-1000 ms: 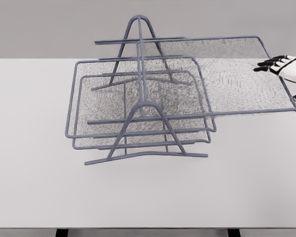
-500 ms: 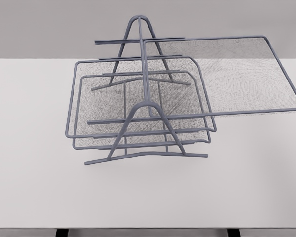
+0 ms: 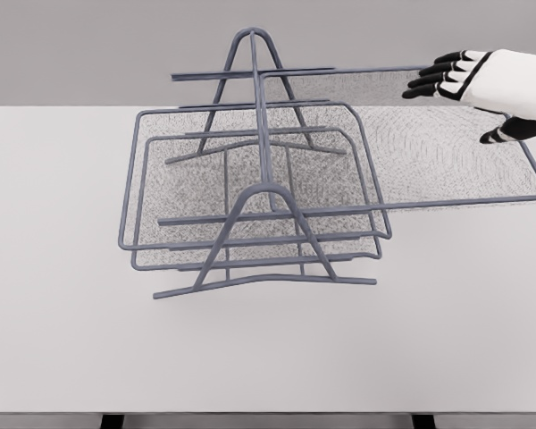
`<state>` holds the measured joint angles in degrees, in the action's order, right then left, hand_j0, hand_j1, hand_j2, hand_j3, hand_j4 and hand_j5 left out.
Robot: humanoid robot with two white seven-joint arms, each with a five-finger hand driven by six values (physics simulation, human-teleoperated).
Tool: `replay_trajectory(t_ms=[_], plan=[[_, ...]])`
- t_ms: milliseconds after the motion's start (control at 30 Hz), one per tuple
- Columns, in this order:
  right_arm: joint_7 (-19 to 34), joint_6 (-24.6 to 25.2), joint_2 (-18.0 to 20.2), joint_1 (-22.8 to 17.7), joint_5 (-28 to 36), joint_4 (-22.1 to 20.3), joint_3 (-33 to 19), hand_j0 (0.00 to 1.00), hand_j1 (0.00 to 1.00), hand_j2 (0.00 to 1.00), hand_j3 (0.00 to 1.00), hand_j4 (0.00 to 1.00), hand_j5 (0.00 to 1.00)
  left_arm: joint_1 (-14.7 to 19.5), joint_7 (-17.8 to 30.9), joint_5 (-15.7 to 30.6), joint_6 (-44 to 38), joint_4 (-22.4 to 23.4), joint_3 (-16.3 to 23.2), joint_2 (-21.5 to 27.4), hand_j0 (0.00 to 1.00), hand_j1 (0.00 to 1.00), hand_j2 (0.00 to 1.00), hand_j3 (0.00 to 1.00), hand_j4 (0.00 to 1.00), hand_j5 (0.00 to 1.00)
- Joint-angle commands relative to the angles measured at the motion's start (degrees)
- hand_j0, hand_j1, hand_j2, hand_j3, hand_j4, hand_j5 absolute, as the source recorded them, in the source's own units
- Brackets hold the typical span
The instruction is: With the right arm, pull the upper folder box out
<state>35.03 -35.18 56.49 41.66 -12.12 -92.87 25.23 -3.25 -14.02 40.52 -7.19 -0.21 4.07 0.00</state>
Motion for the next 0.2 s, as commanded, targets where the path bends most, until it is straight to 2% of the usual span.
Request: replay_trajectory(t_ms=[0,167], plan=[[-0.03,0.18,-1.55,0.0,0.52,-2.14,0.87,1.0,1.0,1.0,1.0,1.0,1.0,0.09,0.04,0.0,-0.02,0.04,-0.03,0.0,1.0,1.0,1.0,1.0,1.0,1.0],[-0.03,0.18,-3.84,0.35,0.52,-2.84,0.87,1.0,1.0,1.0,1.0,1.0,1.0,0.0,0.22,0.0,-0.11,0.12,-0.03,0.0,1.0,1.0,1.0,1.0,1.0,1.0]])
